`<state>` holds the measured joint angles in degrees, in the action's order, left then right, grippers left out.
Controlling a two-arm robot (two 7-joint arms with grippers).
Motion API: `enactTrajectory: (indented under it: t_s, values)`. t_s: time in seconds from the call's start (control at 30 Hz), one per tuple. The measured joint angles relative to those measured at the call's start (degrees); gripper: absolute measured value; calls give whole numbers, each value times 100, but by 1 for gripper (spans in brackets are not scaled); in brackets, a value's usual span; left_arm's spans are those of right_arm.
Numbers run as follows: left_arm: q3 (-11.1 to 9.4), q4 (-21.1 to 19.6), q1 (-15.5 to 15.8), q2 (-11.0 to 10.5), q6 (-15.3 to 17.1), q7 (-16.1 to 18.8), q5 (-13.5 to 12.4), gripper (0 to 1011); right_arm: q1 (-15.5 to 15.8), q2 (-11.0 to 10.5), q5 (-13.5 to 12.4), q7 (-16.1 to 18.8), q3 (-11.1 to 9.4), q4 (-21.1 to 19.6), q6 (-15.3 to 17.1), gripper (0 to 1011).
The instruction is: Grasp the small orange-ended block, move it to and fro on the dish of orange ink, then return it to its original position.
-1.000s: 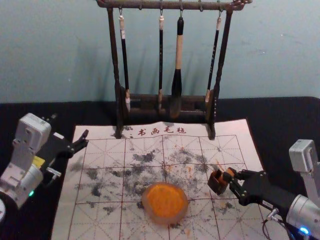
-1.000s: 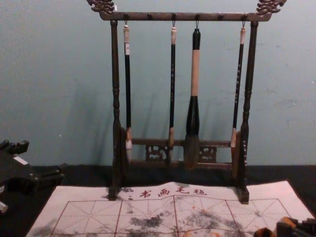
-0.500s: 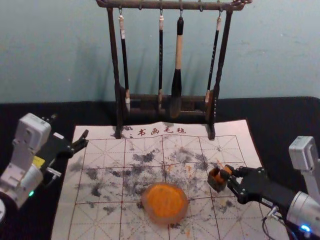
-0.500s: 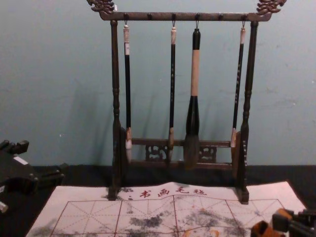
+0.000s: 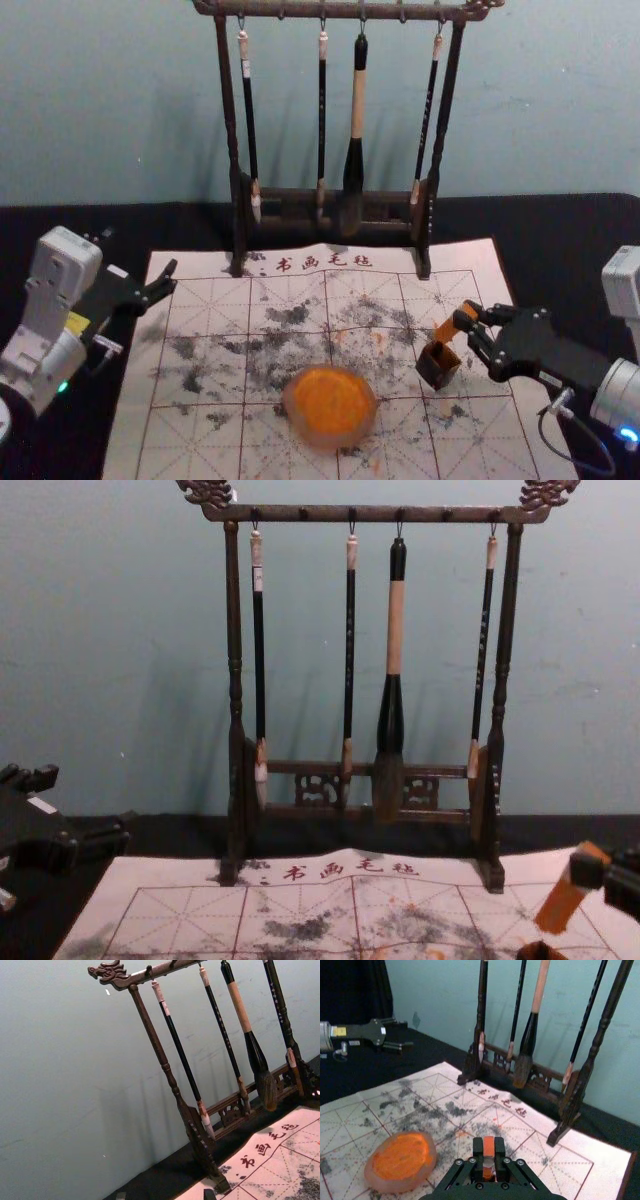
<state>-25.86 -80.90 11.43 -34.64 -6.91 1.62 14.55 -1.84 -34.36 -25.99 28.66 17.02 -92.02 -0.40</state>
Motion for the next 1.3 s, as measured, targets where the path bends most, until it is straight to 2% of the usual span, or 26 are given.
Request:
enactTrajectory:
  t_s: [0.2,0.37,0.67,1.03,1.1,1.3]
  values:
    - [0,0,0,0,0,0,0,1001,-92,19,-34,51,-6,-45,-25,92]
    - [0,0,0,0,0,0,0,1001,-233,51,-35,180,117,2,-13,92]
    - [0,0,0,0,0,0,0,1001,-570,62,31,571,580,221,89,92]
    - [0,0,0,0,0,0,0,1001,-830,-4,91,962,1006,258,87,92]
    - [0,0,0,0,0,0,0,1001,-965,-70,165,1081,1172,217,204,92]
    - [0,0,0,0,0,0,0,1001,-1221,-160,292,1255,1430,180,382,92]
